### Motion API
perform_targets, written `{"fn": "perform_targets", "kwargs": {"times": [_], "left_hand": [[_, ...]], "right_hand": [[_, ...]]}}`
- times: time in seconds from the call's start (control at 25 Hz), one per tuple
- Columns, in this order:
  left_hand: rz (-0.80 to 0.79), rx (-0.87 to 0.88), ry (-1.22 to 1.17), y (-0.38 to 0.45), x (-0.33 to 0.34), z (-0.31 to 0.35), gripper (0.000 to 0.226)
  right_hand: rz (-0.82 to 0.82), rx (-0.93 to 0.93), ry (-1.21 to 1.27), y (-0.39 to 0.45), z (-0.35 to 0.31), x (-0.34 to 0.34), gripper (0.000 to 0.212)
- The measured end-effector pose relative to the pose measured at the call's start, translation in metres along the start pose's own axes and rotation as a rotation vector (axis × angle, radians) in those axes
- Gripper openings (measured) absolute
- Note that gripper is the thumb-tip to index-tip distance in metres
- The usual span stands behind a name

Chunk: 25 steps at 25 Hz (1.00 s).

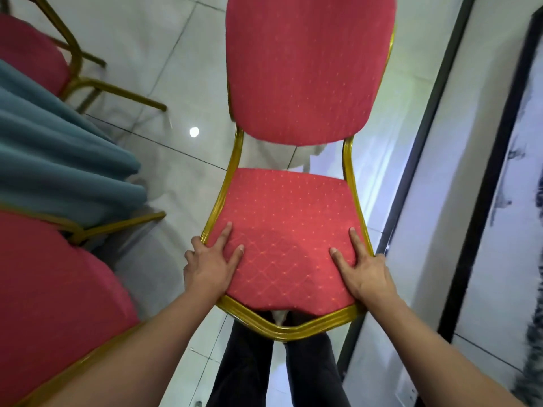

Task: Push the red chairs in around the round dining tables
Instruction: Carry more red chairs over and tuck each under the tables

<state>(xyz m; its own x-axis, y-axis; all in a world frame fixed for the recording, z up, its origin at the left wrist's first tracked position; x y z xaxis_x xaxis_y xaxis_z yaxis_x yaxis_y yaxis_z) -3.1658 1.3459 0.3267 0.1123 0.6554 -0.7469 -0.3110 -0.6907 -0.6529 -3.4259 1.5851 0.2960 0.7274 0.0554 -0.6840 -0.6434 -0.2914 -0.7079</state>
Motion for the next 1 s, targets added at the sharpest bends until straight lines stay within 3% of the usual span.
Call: {"fn": "perform_targets", "kwargs": {"times": [0.24,0.44,0.6,0.72,0.84,0.92,1.0], "left_hand": [[-0.123,-0.082,-0.008,-0.069,-0.053,0.014,0.07],[-0.186,-0.096,0.0,-0.105,-0.085,0.02,0.07],[-0.175,-0.096,-0.174,-0.132,-0.103,0.033,0.063],[-0.088,-0.067,-0.413,-0.15,-0.12,0.044,0.048],[0.072,0.021,-0.628,-0.166,-0.145,0.057,0.034],[0.221,0.068,-0.554,-0.166,-0.17,0.068,0.035],[0.401,0.172,-0.319,-0.158,-0.206,0.089,0.051]], "right_hand": [[-0.177,0.028,-0.115,-0.044,-0.012,-0.067,0.097],[-0.317,0.041,-0.203,-0.07,-0.025,-0.115,0.091],[-0.378,0.068,-0.252,-0.085,-0.033,-0.161,0.084],[-0.255,0.02,-0.114,-0.096,-0.04,-0.208,0.071],[-0.012,-0.078,0.299,-0.113,-0.047,-0.253,0.035],[0.133,-0.196,0.479,-0.127,-0.061,-0.268,0.023],[0.3,-0.292,0.43,-0.131,-0.079,-0.281,0.03]]}}
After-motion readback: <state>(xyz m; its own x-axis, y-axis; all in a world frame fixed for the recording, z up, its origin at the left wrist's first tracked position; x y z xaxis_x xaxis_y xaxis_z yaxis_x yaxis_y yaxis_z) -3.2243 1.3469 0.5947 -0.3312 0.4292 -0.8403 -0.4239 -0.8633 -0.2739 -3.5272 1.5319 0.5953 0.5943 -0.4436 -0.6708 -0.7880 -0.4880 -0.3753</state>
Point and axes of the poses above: each hand's wrist, its own y-axis towards the middle knuckle, its own x-axis out of the palm, z = x × y, the point moved 7 cm from there along y, towards the middle knuckle, and after that the axes turned 4 degrees about x, right-handed, at the moved point
